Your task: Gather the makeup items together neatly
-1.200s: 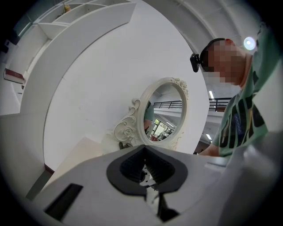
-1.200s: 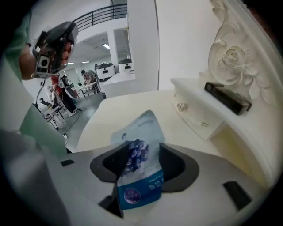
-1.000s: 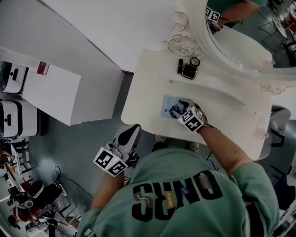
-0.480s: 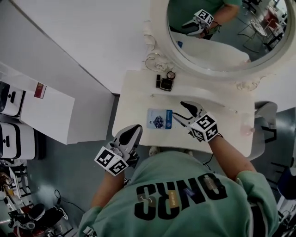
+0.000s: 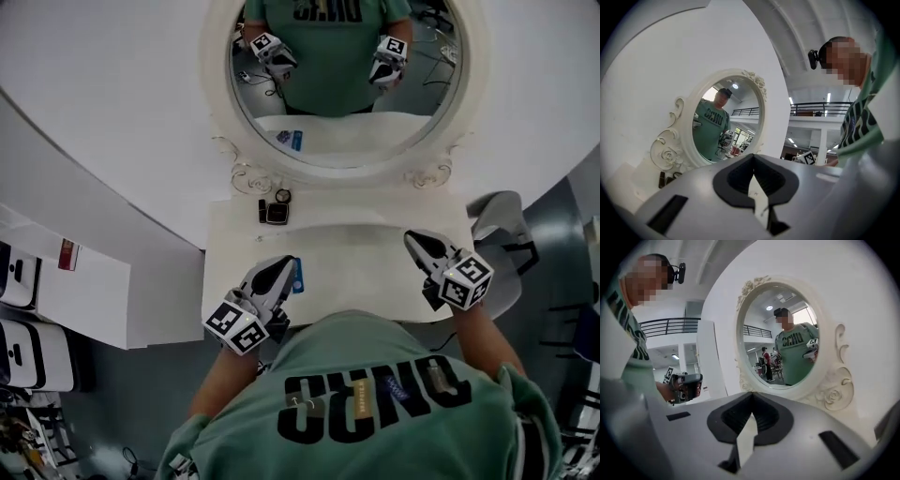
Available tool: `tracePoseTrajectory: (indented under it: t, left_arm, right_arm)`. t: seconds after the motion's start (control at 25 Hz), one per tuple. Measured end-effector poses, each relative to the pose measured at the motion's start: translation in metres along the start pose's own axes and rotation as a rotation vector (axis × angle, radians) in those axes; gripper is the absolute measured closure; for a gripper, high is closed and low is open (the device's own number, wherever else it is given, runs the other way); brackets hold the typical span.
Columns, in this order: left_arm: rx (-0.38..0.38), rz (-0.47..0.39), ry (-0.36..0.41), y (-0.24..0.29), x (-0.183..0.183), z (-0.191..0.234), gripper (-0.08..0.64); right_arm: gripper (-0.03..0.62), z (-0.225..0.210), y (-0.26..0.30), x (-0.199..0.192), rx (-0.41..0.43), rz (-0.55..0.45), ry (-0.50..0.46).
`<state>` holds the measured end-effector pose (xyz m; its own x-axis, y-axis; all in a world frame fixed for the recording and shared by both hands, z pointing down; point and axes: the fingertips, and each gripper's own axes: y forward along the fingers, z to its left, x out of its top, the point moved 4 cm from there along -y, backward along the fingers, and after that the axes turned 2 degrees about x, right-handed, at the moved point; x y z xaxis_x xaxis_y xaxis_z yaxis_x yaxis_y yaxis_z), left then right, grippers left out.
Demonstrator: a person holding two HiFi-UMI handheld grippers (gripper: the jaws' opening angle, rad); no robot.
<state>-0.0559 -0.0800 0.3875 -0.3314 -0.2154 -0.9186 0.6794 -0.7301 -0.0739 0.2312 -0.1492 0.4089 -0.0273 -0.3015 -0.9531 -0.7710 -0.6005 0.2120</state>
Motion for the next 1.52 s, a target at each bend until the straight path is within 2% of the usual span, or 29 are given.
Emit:
tracePoseTrajectory:
  t: [0.2, 0.28, 0.4, 0.52, 0.64, 0.72, 0.84, 0.92, 1.04, 1.28, 1.52]
  left_arm:
    - [-0.012, -0.006, -0.008, 0.021, -0.003, -0.008, 0.552]
    - [0.009, -0.016, -0.013, 0.018, -0.004, -0.005, 0.552]
    - [0.068, -0.036, -0.014, -0.002, -0.004, 0.007, 0.552]
    - [0.155, -0.043, -0.011, -0.041, -0.003, 0.026, 0.552]
    - [0.279, -0.042, -0.044, -0.091, -0.002, 0.047, 0.552]
    - [0.341, -0.038, -0.062, -0.12, -0.002, 0.066, 0.552]
    - [0.419, -0.027, -0.087, -0.158, -0.007, 0.087, 0.552]
    - [0.466, -0.017, -0.107, -0.183, -0.012, 0.092, 0.552]
    - [0.502, -0.013, -0.124, -0.204, -0.016, 0.106, 0.552]
    - [0.494, -0.007, -0.144, -0.21, -0.02, 0.126, 0.552]
    - [0.467, -0.001, -0.146, -0.203, -0.02, 0.128, 0.552]
  right_arm:
    - [0.597, -0.016, -0.015, -0.001, -0.009, 0.018, -0.013]
    - [0.597, -0.013, -0.001, 0.003, 0.023, 0.035, -0.038]
    - [0.585, -0.001, 0.043, 0.007, 0.117, 0.084, -0.09]
    - [0.426, 0.023, 0.113, 0.001, 0.249, 0.171, -0.144]
    - [0.364, 0.05, 0.198, -0.019, 0.36, 0.286, -0.224]
    - [0.341, 0.059, 0.255, -0.04, 0.389, 0.374, -0.315]
    - [0.309, 0.055, 0.321, -0.087, 0.386, 0.512, -0.423]
    - [0.295, 0.053, 0.347, -0.111, 0.38, 0.564, -0.443]
    - [0.288, 0.047, 0.372, -0.123, 0.357, 0.585, -0.439]
    - [0.285, 0.047, 0.383, -0.131, 0.352, 0.576, -0.462]
    - [0.285, 0.049, 0.378, -0.137, 0.356, 0.6, -0.464]
